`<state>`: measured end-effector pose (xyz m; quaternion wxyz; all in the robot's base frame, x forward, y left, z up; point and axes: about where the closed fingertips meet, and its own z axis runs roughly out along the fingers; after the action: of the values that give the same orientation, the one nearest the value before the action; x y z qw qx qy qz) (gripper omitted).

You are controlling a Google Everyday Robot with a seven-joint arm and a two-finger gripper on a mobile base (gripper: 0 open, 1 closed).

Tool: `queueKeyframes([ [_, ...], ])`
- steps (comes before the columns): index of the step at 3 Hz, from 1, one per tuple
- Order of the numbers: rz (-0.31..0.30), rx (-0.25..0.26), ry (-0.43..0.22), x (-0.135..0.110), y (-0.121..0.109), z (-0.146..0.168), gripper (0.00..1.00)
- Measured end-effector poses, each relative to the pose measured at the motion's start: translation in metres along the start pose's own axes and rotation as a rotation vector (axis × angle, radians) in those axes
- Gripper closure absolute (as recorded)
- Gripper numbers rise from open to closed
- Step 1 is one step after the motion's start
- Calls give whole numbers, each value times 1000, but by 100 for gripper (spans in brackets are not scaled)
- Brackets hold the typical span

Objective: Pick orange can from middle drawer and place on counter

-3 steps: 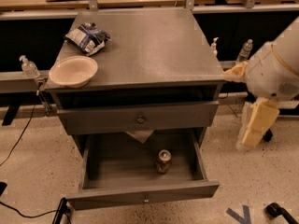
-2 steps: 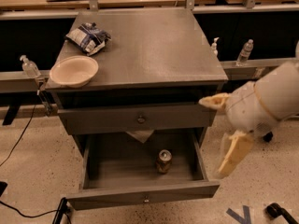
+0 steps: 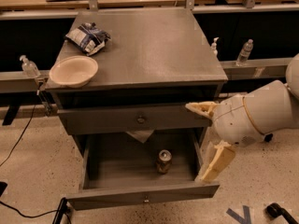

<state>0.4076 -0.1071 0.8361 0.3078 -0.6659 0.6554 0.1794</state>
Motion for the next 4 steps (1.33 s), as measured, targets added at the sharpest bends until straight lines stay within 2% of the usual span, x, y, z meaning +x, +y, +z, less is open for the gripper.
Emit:
queueKeyframes([
  [1,2,2,-53,18,-8,21,0],
  [2,-2,41,-145,65,-25,76,0],
  [3,-38,141,-225,104,-55,130,0],
  [4,-22,160,-251,128,-59,159,0],
])
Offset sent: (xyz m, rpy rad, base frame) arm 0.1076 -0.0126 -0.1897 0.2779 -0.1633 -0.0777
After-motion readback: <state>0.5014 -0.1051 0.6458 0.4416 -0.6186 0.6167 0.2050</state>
